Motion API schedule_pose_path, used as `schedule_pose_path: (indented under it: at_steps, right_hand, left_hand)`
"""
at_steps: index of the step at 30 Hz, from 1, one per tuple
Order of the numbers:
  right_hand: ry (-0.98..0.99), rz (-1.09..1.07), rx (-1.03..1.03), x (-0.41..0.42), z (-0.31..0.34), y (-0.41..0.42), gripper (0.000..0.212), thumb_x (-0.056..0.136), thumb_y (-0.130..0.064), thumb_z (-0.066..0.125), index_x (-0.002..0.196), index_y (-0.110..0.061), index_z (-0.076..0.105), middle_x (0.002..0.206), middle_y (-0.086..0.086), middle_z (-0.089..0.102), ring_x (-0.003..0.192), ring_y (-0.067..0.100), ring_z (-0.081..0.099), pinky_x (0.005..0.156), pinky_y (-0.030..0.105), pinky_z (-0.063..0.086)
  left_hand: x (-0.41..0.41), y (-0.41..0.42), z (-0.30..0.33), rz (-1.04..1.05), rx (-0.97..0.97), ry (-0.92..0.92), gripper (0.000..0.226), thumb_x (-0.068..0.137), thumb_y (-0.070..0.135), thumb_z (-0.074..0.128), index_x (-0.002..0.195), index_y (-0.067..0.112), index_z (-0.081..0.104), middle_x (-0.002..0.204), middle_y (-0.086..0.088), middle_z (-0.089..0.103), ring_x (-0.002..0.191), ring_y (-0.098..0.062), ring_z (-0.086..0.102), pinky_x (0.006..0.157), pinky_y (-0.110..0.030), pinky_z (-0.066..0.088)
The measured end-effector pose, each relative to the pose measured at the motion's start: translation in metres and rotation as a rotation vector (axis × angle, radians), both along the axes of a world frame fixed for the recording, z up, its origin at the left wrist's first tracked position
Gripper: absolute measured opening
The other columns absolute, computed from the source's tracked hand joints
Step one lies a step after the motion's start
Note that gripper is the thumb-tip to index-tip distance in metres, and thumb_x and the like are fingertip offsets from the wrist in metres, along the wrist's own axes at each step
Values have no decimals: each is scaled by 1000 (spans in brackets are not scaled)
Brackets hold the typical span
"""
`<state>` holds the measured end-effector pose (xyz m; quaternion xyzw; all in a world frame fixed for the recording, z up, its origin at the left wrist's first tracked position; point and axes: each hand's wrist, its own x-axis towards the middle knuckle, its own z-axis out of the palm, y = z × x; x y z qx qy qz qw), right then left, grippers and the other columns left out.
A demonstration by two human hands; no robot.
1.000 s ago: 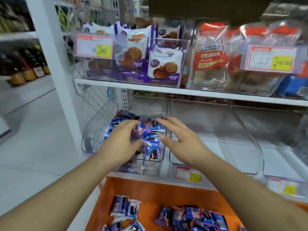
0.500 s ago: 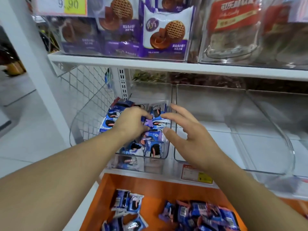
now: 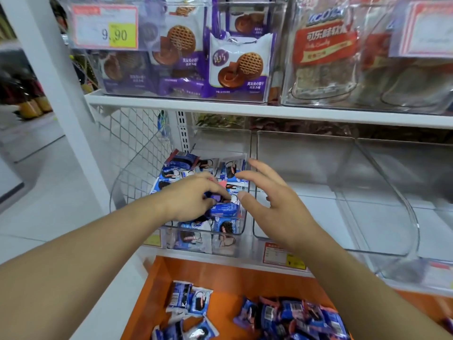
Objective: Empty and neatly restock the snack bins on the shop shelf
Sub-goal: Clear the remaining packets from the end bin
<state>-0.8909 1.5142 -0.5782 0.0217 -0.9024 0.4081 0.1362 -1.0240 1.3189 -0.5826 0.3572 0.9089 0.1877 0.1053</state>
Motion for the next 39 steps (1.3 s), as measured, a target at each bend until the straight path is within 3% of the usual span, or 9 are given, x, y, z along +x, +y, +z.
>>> schedule_pose_path:
  at_steps: [5,13,18,23,26,29,32,37,39]
  right_hand:
    - [3,-4,1,-2,0,0,37,101,-45,60,137,-49,58,160,-38,25,144,-9,32,114,31,38]
    - [12,-6,-5,-1,0,0,38,99,-47,60,138,-49,59,161,-36,27,146,-8,32,117,32,38]
    - [-14,-5,-35,5,8,-1,47,100,-48,63,145,-55,51,163,-35,24,150,-8,25,122,31,30]
    - [94,38,-28,42,36,-9,65,95,-39,74,153,-44,45,162,-28,33,152,-4,25,126,36,28]
    - [83,182,-98,93,48,-24,55,90,-28,82,139,-35,59,136,-18,61,129,5,56,106,26,47]
    - [-8,90,-135,142,38,-16,25,88,-26,82,109,-31,69,99,-12,74,88,13,70,81,39,57]
    - [-150,-70,-50,183,19,20,19,85,-31,81,99,-30,68,86,-11,72,77,12,67,74,39,56]
    - [-467,-100,161,237,-3,65,20,84,-38,84,94,-29,68,71,-10,67,67,14,61,64,36,48]
    - [-604,-62,201,243,-9,72,25,87,-45,81,106,-34,70,82,-11,69,75,13,64,65,30,47]
  left_hand:
    - [-6,-8,-5,3,-8,-92,31,85,57,78,115,50,72,121,24,49,117,-5,54,109,-35,45]
    - [-1,-13,0,132,149,39,22,88,34,82,110,35,80,116,15,63,111,-8,59,106,-37,47]
    - [34,-42,28,290,434,62,23,89,29,80,111,36,79,126,14,59,112,2,57,100,-19,44]
    - [112,-62,57,343,683,-30,24,85,31,82,108,35,80,123,20,63,114,10,58,101,-34,54]
    - [163,-52,58,306,743,-118,24,75,41,82,98,39,80,117,21,68,112,10,62,103,-21,48]
    - [205,-34,43,227,679,-187,24,74,51,79,97,44,81,114,20,70,115,4,63,105,-25,47]
    - [238,-16,22,187,530,-269,17,89,38,79,105,44,81,125,18,67,121,8,57,110,-29,45]
    - [280,18,-13,146,424,-285,22,95,22,75,104,41,79,117,23,62,109,9,56,94,-16,45]
    - [288,30,-23,101,414,-309,28,96,25,74,107,51,75,120,29,58,111,16,52,89,-2,38]
